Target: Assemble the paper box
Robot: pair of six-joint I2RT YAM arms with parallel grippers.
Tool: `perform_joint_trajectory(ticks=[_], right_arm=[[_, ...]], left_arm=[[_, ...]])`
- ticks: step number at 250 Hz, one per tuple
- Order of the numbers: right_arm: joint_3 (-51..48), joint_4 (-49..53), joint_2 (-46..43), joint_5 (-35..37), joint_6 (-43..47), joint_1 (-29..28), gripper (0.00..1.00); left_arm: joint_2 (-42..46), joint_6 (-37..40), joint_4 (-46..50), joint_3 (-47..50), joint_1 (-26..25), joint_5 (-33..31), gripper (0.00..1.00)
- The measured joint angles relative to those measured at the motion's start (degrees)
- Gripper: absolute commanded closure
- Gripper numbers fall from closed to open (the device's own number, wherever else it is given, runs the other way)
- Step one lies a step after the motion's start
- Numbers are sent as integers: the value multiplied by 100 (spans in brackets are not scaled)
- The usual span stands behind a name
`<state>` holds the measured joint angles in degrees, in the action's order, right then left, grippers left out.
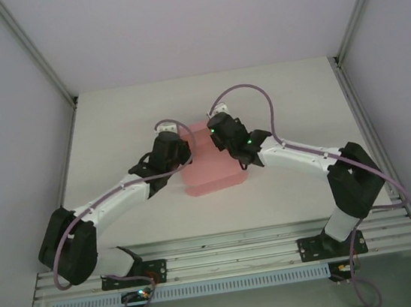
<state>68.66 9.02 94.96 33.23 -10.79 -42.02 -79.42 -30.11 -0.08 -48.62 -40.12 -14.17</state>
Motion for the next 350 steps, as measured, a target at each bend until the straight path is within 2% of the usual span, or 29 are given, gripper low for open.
perform_joint_trajectory(ticks=[54, 83, 126, 153, 217, 228, 234, 266, 292, 318, 350], right_arm=[[236, -144, 372, 1209, -140, -219, 99], [409, -181, 549, 1565, -103, -295, 97], [238, -507, 520, 1528, 116, -302, 75], [-234, -852, 299, 994, 181, -188, 72], [-1141, -1434, -568, -708, 396, 203, 21], [-1270, -1467, -743, -1097, 422, 219, 10], [-1331, -1484, -831, -1285, 479, 214, 0], [-1727, -1665, -1526, -2164, 457, 199, 0], [-2033, -1777, -2192, -2380, 273, 232, 0], [-2120, -1550, -2752, -2332, -153, 479, 0], [-2118, -752, -3254, -2061, -772, 1084, 0]], left_arm=[[0, -398, 461, -295, -138, -188, 100], [-15, -557, 660, -428, -142, -321, 100], [-37, -621, 713, -476, -142, -376, 100], [-76, -566, 848, -472, -149, -363, 100], [-136, -564, 778, -476, -76, -365, 100], [-136, -564, 734, -479, -66, -363, 100], [-136, -564, 721, -479, -59, -361, 100], [-151, -452, 671, -483, 92, -129, 100], [-247, -59, 754, -612, 345, 269, 100], [-481, 778, 1078, -1021, 546, 601, 100], [-723, 2256, 1650, -1578, 612, 957, 100]])
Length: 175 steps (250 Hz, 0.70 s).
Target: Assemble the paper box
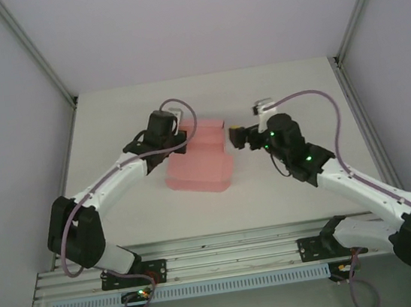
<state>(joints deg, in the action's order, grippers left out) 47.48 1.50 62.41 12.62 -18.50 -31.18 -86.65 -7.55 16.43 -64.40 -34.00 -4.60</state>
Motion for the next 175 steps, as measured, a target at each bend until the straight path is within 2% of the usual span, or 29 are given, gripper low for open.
perform_joint_trajectory(ticks=[36, 86, 123, 175], right_arm=[[-254, 828, -490, 247, -391, 487, 0], [-859, 1414, -1056, 203, -492, 675, 0], [-999, 1644, -1132, 170, -490, 693, 0], [-999, 1840, -1132, 175, -459, 745, 0]], left_arm=[[-264, 1849, 953, -557, 2, 297, 100], [-1001, 3945, 2549, -1617, -192, 389, 100], [-2109, 4704, 3318, -2778, -581, 35, 100], [-3432, 5128, 3823, -3799, -953, -372, 100]])
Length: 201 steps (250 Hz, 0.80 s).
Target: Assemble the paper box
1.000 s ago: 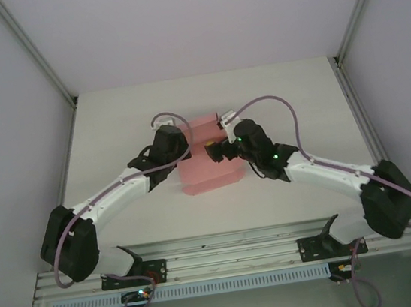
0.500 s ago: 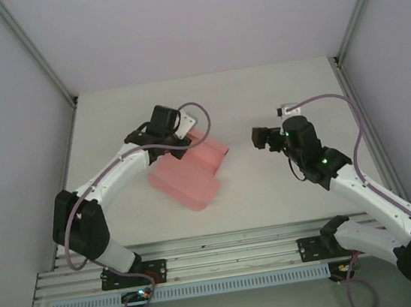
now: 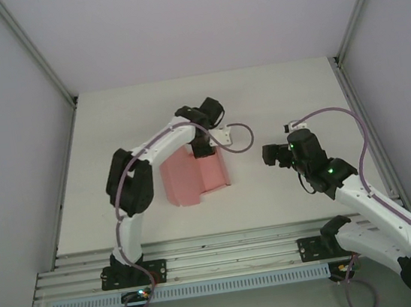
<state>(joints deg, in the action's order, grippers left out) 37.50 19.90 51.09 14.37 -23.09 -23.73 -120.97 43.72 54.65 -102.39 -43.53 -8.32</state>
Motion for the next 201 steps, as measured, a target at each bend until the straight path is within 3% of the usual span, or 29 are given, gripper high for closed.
perform_joint_trajectory(ticks=[14, 26, 37, 56, 100, 120, 129, 134, 201], right_arm=[[-2, 2, 0, -2, 15, 26, 0], [-9, 0, 0, -2, 15, 42, 1], [-28, 2, 0, -7, 15, 61, 0], [-74, 9, 0, -9, 13, 79, 0], [-153, 20, -48, -90, 15, 109, 0], [-160, 15, -92, -153, 35, 122, 0], [-160, 9, -107, -162, 37, 129, 0], [-160, 7, -114, -175, 39, 129, 1], [-157, 0, -122, -321, 131, 140, 0]], left_arm=[[-229, 68, 61, -160, -48, -98, 94], [-389, 111, 105, -299, -94, -184, 78], [-511, 140, 109, -407, -133, -280, 71], [-699, 260, 114, -573, -186, -409, 50], [-776, 278, 122, -728, -221, -426, 24], [-723, 278, 98, -728, -225, -363, 17], [-671, 289, 81, -708, -229, -323, 11], [-625, 321, 68, -695, -234, -306, 1], [271, 323, -361, -387, -337, -107, 0]])
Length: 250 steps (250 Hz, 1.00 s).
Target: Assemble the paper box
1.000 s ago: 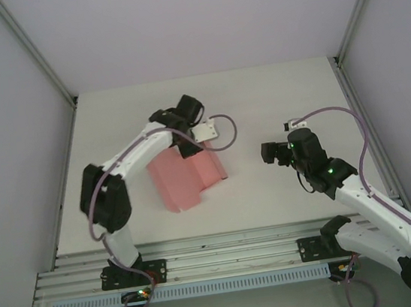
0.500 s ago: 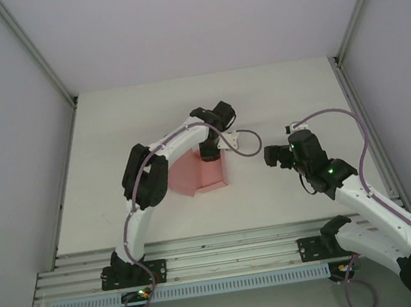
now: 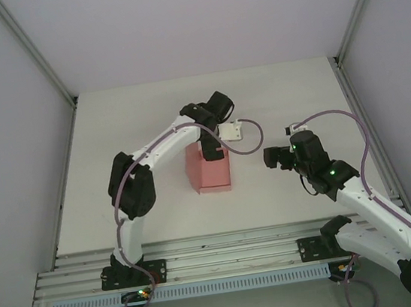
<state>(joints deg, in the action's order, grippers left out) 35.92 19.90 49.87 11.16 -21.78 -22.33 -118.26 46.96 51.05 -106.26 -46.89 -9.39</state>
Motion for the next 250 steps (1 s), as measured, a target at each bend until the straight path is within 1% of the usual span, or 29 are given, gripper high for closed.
perform_joint_trajectory(ticks=[20, 43, 62, 79, 86, 105, 118, 142, 161, 177, 184, 219, 250], right_arm=[[0, -39, 13, -111, 153, 0, 0], [2, -212, 157, -400, 544, 7, 0], [94, -367, 457, -824, 999, 20, 0], [345, -442, 901, -1263, 1386, 22, 0], [498, -463, 1134, -1458, 1534, 22, 0], [1021, -584, 1849, -1954, 1882, 20, 5], [1434, -601, 2352, -2238, 2090, 7, 6], [2288, -595, 3357, -2634, 2487, -57, 10], [2979, -490, 4151, -2872, 2789, -120, 14], [3530, -332, 4800, -3049, 3051, -186, 23], [3755, -254, 5064, -3104, 3167, -216, 25], [4811, 356, 6166, -3209, 3541, -400, 27], [5261, 691, 6686, -3215, 3751, -590, 32]], left_arm=[[103, -48, -151, 20, -20, -9, 0], [192, -197, -411, 136, -22, -4, 0], [376, -385, -649, 332, 13, 22, 0], [669, -688, -892, 503, 94, 59, 0], [826, -866, -1025, 573, 142, 59, 0], [1320, -1517, -1344, 706, 348, 39, 0], [1685, -2081, -1478, 741, 579, 44, 0], [2356, -3158, -1707, 918, 1172, 24, 0], [2896, -3947, -1836, 1403, 1681, -105, 0], [3248, -4492, -1856, 1963, 1993, -256, 0], [3351, -4677, -1845, 2194, 2079, -289, 0], [3558, -5453, -1808, 3473, 2406, -232, 0], [3672, -5886, -1740, 4328, 2653, -118, 0]])
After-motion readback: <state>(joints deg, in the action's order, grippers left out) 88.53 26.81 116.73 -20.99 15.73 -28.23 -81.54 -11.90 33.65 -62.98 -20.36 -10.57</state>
